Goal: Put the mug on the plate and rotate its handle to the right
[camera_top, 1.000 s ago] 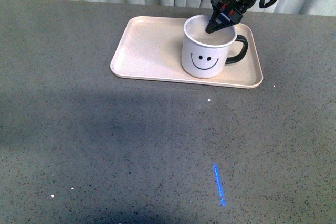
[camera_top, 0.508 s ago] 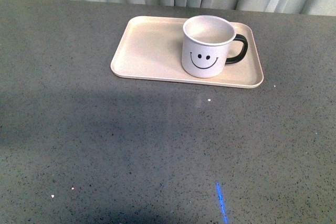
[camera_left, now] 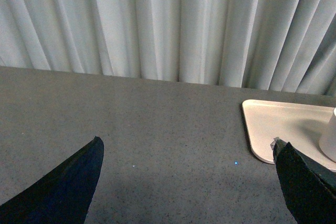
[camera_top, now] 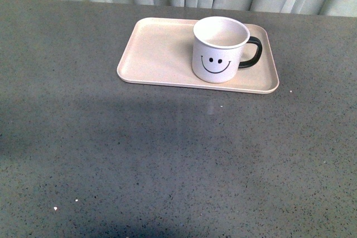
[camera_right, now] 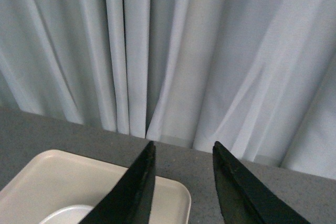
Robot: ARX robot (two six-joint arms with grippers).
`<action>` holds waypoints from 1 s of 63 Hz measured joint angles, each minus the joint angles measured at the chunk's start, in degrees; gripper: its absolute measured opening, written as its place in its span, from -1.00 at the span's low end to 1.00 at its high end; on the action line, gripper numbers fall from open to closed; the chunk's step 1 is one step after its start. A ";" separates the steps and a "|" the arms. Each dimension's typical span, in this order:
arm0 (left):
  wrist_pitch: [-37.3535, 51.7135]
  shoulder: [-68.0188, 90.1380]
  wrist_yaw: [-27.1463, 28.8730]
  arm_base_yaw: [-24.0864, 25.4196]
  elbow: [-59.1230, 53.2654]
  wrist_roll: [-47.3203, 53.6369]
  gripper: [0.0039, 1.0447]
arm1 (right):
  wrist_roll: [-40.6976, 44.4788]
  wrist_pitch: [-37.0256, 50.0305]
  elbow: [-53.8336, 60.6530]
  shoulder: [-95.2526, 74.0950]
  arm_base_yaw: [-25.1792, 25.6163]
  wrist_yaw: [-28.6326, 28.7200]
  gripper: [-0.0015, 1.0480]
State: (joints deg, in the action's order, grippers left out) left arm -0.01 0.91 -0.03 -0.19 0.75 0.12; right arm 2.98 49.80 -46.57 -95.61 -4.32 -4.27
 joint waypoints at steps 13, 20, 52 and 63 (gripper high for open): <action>0.00 0.00 0.02 0.00 0.00 0.00 0.83 | -2.19 4.96 14.93 9.20 1.05 1.14 -0.97; 0.00 0.00 0.02 0.00 0.00 0.00 0.83 | -2.25 6.19 20.79 13.09 1.53 1.97 -0.97; 0.00 0.00 0.02 0.00 0.00 0.00 0.83 | -2.36 3.08 38.21 33.59 4.33 4.24 -0.97; 0.00 0.00 0.02 0.00 0.02 0.00 0.83 | -2.36 4.11 42.51 36.96 4.33 4.26 -0.97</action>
State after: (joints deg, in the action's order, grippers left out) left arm -0.01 0.91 -0.01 -0.19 0.78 0.12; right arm 0.62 53.91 -4.05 -58.65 0.01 -0.01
